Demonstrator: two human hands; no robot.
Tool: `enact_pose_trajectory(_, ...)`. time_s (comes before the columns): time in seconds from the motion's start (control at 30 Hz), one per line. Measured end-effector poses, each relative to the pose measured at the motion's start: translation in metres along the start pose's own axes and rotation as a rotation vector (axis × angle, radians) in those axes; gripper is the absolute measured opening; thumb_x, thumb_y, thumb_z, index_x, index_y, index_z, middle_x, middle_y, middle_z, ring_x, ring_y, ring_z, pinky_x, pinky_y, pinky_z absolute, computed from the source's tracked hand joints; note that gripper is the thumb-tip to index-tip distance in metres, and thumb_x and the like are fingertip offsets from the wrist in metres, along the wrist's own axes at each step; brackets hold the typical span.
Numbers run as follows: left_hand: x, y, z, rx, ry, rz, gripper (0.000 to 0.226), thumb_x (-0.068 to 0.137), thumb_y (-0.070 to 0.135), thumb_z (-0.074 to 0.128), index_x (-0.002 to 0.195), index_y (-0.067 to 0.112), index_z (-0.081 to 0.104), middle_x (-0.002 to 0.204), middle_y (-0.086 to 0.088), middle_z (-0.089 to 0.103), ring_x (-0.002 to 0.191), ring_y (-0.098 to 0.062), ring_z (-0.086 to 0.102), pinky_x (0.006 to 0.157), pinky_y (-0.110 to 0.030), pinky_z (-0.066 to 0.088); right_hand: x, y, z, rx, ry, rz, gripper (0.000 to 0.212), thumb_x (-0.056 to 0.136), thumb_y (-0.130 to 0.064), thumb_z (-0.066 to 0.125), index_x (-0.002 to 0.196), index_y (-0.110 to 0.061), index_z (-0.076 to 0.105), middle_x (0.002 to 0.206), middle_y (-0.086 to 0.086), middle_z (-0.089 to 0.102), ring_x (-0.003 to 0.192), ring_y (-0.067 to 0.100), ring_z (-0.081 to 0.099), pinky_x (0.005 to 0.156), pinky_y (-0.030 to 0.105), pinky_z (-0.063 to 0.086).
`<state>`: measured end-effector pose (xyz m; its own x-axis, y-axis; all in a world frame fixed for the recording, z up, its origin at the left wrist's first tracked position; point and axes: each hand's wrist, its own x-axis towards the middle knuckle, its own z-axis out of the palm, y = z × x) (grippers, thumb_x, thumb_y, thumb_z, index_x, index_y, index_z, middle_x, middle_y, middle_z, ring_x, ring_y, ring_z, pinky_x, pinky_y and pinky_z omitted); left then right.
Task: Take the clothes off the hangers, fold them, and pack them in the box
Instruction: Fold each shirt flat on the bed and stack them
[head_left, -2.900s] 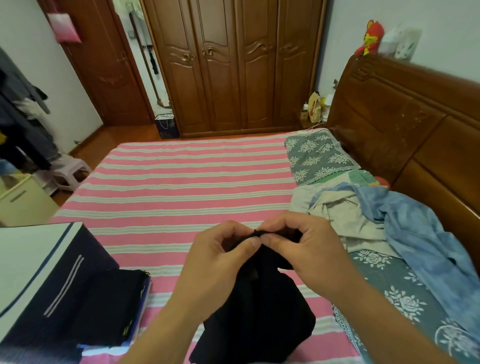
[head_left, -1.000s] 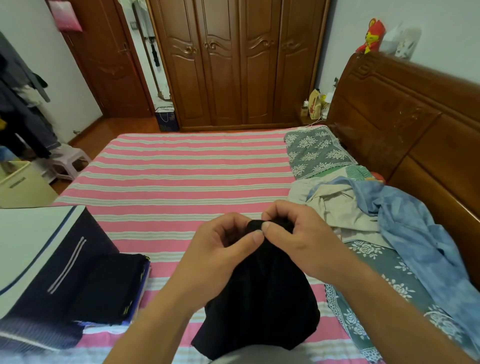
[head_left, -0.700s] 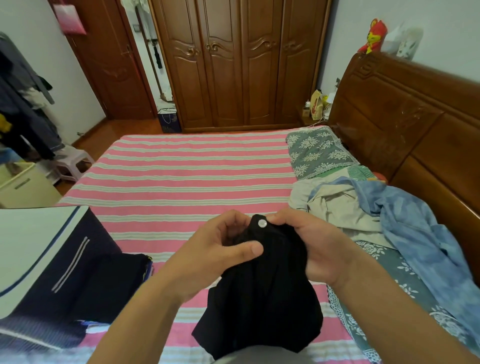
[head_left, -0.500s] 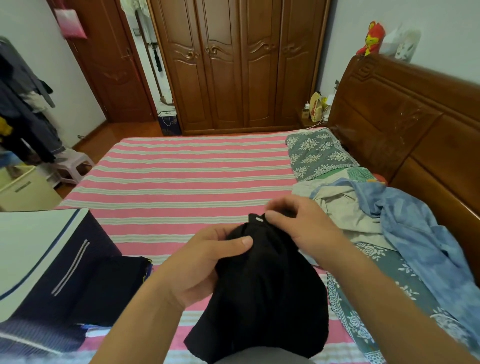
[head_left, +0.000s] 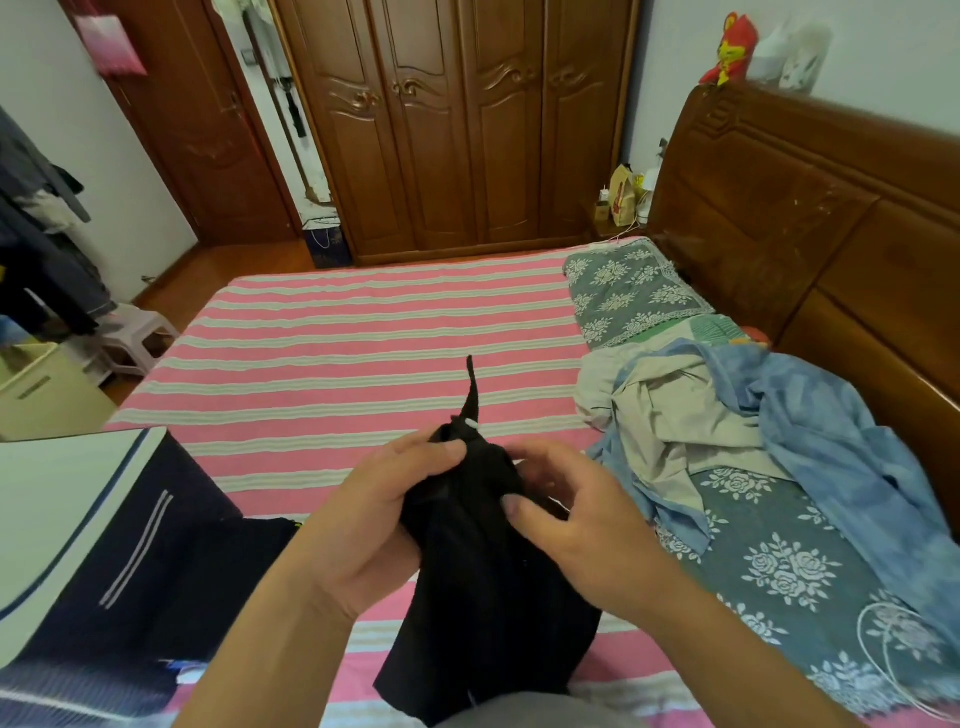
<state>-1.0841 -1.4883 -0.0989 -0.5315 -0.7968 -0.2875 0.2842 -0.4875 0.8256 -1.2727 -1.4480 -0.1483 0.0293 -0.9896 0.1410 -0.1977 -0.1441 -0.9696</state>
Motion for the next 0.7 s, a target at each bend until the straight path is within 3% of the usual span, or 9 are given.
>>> enact_pose_trajectory(0.07,0.001,0.001,0.002,0.003,-0.005,-0.003,0.045,0.087,0.016,0.067,0.125,-0.008,0.061,0.126,-0.031,0.063,0.114,-0.042,0.064,0.101,-0.05,0.052,0.006,0.001,0.001,-0.1,0.041,-0.017,0.034,0.092,-0.005,0.066,0.106,-0.036,0.069,0.102,-0.017,0.073,0.101,0.002,0.068,0.091,0.023,0.054)
enact_pose_trajectory(0.13,0.002,0.002,0.003,-0.018,-0.017,-0.006,0.038,0.088,0.012,0.067,0.123,-0.002,0.065,0.128,-0.028,0.064,0.114,-0.04,0.066,0.096,-0.046,0.057,0.014,-0.002,-0.004,-0.111,0.252,0.001,0.035,0.093,-0.002,0.064,0.098,-0.037,0.068,0.097,-0.017,0.072,0.096,-0.001,0.066,0.09,0.023,0.054)
enact_pose_trajectory(0.23,0.002,0.006,0.005,-0.011,-0.005,-0.016,0.035,0.088,0.012,0.068,0.122,0.002,0.067,0.128,-0.025,0.065,0.115,-0.039,0.066,0.094,-0.044,0.058,0.017,-0.016,-0.01,-0.236,0.596,-0.164,0.019,0.094,-0.009,0.065,0.097,-0.028,0.064,0.096,-0.011,0.062,0.092,0.006,0.062,0.082,0.016,0.048)
enact_pose_trajectory(0.27,0.002,0.008,0.005,-0.007,0.005,-0.015,0.039,0.087,0.013,0.068,0.124,0.0,0.065,0.127,-0.026,0.065,0.114,-0.039,0.066,0.095,-0.046,0.058,0.012,-0.022,-0.008,-0.204,0.566,-0.214,0.012,0.093,-0.017,0.068,0.095,-0.027,0.061,0.094,-0.009,0.061,0.09,0.009,0.062,0.08,0.014,0.047)
enact_pose_trajectory(0.37,0.003,0.012,0.011,0.034,0.046,0.005,0.037,0.091,0.011,0.068,0.124,-0.005,0.061,0.123,-0.03,0.065,0.106,-0.041,0.068,0.092,-0.048,0.057,-0.005,-0.031,0.011,-0.055,0.162,-0.085,0.024,0.086,-0.045,0.074,0.101,-0.036,0.058,0.1,-0.011,0.065,0.096,0.009,0.065,0.08,0.019,0.054)
enact_pose_trajectory(0.4,0.003,0.012,0.012,0.054,0.068,0.01,0.035,0.091,0.012,0.065,0.122,-0.004,0.063,0.121,-0.03,0.066,0.104,-0.041,0.068,0.089,-0.048,0.059,-0.007,-0.028,0.016,-0.002,0.094,-0.028,0.026,0.085,-0.044,0.076,0.104,-0.038,0.058,0.102,-0.012,0.067,0.098,0.009,0.066,0.081,0.023,0.057)
enact_pose_trajectory(0.53,0.003,0.008,0.01,0.088,0.161,0.016,0.033,0.087,0.014,0.064,0.115,-0.003,0.064,0.114,-0.028,0.069,0.098,-0.037,0.07,0.082,-0.042,0.062,0.003,-0.018,0.007,0.212,0.179,0.043,0.021,0.088,-0.007,0.074,0.101,-0.023,0.069,0.096,-0.004,0.075,0.091,0.012,0.072,0.08,0.027,0.056)
enact_pose_trajectory(0.6,0.003,0.006,0.008,0.097,0.204,-0.013,0.029,0.091,0.013,0.062,0.115,-0.003,0.064,0.111,-0.026,0.071,0.095,-0.034,0.072,0.078,-0.039,0.062,0.009,-0.015,-0.004,0.101,0.12,0.058,0.023,0.09,-0.005,0.072,0.102,-0.023,0.071,0.094,-0.006,0.075,0.091,0.009,0.071,0.082,0.024,0.055)
enact_pose_trajectory(0.7,0.004,0.004,0.008,0.108,0.262,-0.063,0.019,0.099,0.01,0.056,0.108,-0.001,0.068,0.103,-0.024,0.073,0.086,-0.032,0.074,0.072,-0.037,0.063,0.016,-0.006,-0.019,-0.444,0.0,-0.09,0.034,0.089,-0.009,0.064,0.115,-0.03,0.067,0.1,-0.015,0.069,0.097,0.004,0.065,0.088,0.026,0.054)
